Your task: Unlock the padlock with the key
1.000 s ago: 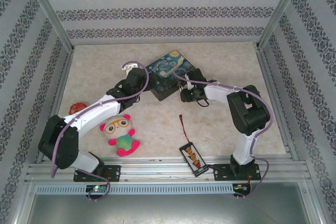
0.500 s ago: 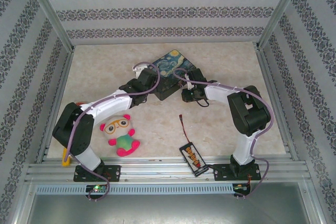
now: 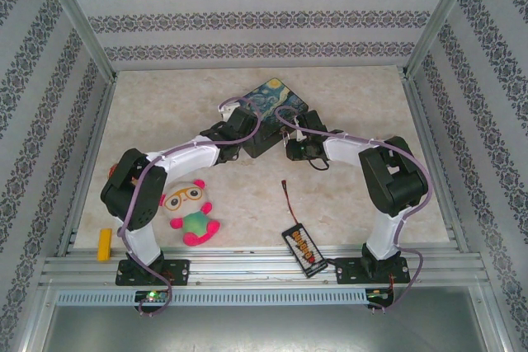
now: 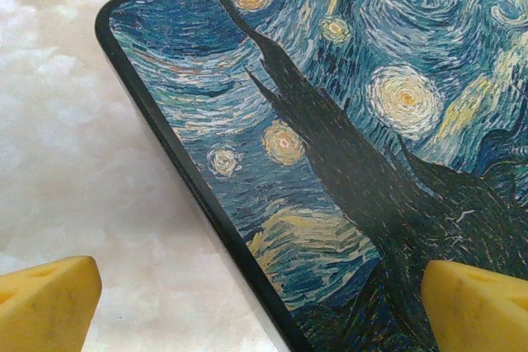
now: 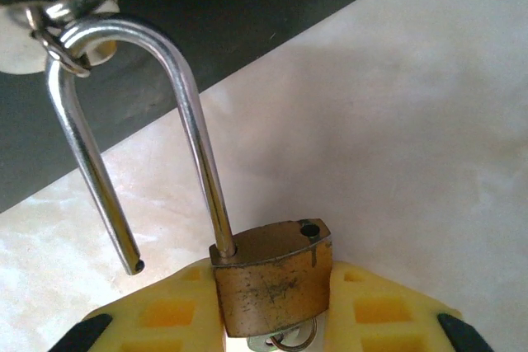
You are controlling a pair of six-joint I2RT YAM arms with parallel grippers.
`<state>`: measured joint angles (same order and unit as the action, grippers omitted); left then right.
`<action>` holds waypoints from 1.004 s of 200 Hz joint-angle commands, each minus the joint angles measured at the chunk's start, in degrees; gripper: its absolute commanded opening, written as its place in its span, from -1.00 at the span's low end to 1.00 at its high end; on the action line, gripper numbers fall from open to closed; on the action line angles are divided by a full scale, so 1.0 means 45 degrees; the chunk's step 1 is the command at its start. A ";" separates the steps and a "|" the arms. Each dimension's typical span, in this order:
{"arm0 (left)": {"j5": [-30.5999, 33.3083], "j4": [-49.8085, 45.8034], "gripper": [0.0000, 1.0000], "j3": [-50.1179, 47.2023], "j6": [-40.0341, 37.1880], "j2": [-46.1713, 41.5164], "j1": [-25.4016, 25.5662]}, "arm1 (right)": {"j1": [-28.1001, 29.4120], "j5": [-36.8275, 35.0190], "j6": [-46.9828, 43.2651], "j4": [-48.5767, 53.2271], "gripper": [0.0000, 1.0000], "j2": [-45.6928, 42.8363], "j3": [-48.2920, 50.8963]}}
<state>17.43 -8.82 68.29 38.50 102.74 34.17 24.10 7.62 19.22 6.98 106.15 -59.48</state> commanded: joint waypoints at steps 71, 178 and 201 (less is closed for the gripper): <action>0.0062 -0.0833 0.99 0.0267 0.0526 0.0689 0.0140 | -0.0130 0.2525 0.2723 -0.1625 -1.00 0.0179 0.0706; 0.0025 -0.0814 0.99 -0.0220 0.0701 0.0476 0.0303 | -0.0218 0.2785 0.5124 -0.2420 -1.00 -0.0370 0.1708; -0.0011 -0.0857 0.99 -0.0148 0.0668 0.0479 0.0572 | -0.0184 0.2616 0.5690 -0.2509 -1.00 -0.0701 0.2144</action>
<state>17.65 -9.45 68.86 41.89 104.53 34.76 22.26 16.01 39.31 -5.61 104.40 -52.88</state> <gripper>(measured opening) 0.993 0.212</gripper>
